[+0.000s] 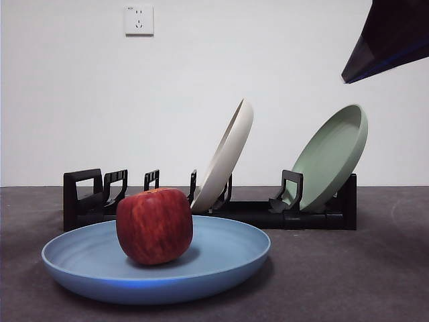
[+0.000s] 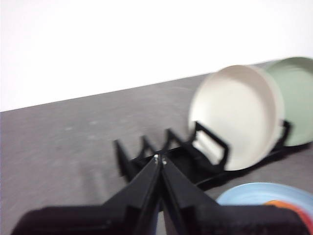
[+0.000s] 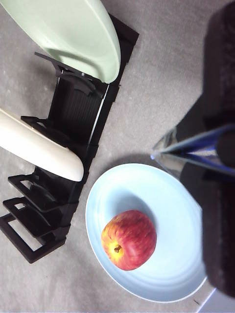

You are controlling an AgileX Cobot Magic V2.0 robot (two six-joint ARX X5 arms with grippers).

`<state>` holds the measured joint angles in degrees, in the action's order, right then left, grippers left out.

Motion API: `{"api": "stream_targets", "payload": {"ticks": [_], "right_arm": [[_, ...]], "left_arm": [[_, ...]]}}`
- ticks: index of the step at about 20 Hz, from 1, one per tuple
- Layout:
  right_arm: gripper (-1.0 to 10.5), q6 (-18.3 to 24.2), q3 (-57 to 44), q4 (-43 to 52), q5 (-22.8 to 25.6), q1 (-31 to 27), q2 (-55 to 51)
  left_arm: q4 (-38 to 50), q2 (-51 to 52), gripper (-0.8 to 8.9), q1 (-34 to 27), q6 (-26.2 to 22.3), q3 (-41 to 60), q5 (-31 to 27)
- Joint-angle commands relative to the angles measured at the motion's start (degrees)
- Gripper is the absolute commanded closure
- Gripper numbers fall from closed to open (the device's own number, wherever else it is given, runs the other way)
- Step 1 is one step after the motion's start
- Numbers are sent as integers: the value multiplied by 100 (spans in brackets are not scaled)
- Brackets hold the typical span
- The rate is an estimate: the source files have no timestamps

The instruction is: Take the blue plate from the plate rack,put the plate on the table,take the apple from the table,put the apple in the plate

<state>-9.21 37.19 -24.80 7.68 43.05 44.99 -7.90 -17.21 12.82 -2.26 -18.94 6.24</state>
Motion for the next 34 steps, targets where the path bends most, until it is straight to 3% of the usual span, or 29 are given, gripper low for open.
{"api": "stream_targets", "payload": {"ticks": [1,8,11,29,34], "right_arm": [[946,-37,-28,26,17,-2,-7],[946,-37,-28,26,17,-2,-7],[946,-35,-28,26,17,-2,-7],[946,-33,-28,-114,20,-11,-136],[946,693,-42,-225,9,-577,-1003]], "left_arm": [[267,535,814,-396,-81,702,-17],[341,1567,814,-1106,-48,1832,-15],[-55,1711,814,-1235,-33,1878,-20],[-168,1709,814,-1266,-37,1875,-13],[-177,1709,814,-1266,-37,1875,-13]]}}
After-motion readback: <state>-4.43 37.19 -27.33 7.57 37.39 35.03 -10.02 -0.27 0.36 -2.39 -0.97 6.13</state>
